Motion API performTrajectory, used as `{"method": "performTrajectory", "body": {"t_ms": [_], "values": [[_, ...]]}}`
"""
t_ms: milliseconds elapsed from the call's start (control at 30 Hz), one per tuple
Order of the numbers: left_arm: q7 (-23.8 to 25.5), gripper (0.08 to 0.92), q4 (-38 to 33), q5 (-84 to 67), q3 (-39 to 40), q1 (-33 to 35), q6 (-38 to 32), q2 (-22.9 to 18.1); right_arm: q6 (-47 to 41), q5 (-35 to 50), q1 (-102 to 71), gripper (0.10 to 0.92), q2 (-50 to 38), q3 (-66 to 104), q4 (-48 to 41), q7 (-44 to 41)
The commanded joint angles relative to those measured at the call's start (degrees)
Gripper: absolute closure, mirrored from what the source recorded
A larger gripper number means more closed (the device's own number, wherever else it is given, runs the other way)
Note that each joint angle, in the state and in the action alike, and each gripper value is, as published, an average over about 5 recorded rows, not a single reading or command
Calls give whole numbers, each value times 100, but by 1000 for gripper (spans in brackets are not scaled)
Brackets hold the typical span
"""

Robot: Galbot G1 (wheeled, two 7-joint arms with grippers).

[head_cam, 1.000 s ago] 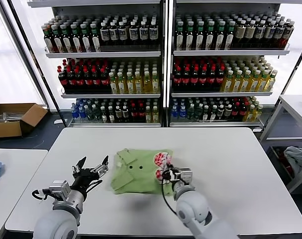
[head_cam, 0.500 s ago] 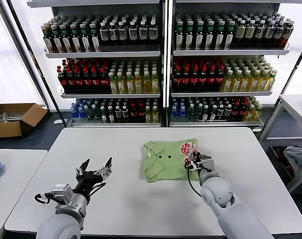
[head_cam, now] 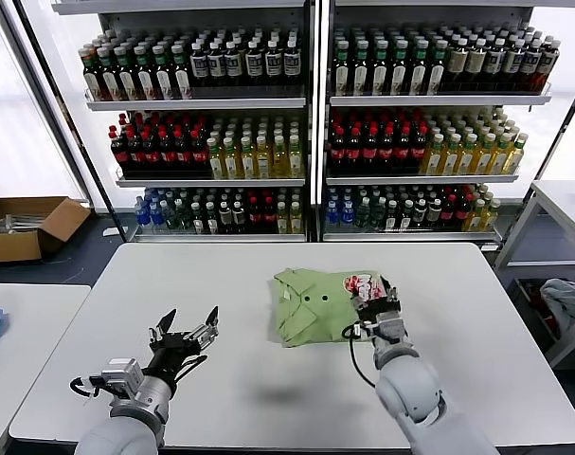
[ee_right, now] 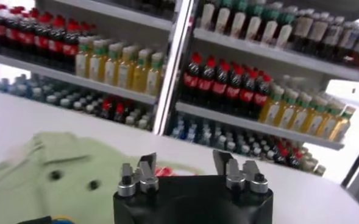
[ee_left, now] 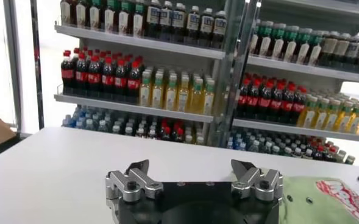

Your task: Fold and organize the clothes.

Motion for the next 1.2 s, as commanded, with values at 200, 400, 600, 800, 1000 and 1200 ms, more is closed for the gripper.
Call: {"method": "performTrajectory", "body": {"t_ms": [200, 400, 600, 800, 1000, 1200], "values": [[40, 177, -28, 42, -14, 132, -18, -51, -296, 349, -939, 229, 435, -245, 606, 772], [63, 177, 4, 53, 15, 147, -22, -74, -292, 596, -957, 203, 588, -56, 456, 1110], [98, 177, 39, 78, 26, 180, -42, -77, -275, 772, -1041, 203, 793, 187, 360, 1109], [129, 177, 59, 96, 34, 199, -43, -70, -224, 853, -1028, 203, 935, 301, 285, 1046], [162, 177, 54, 109, 19, 248, -46, -51, -143, 1062, -989, 203, 1055, 392, 123, 1031], [184, 177, 66, 163, 30, 299, -55, -55, -106, 1162, -997, 203, 1168, 512, -27, 1031]]}}
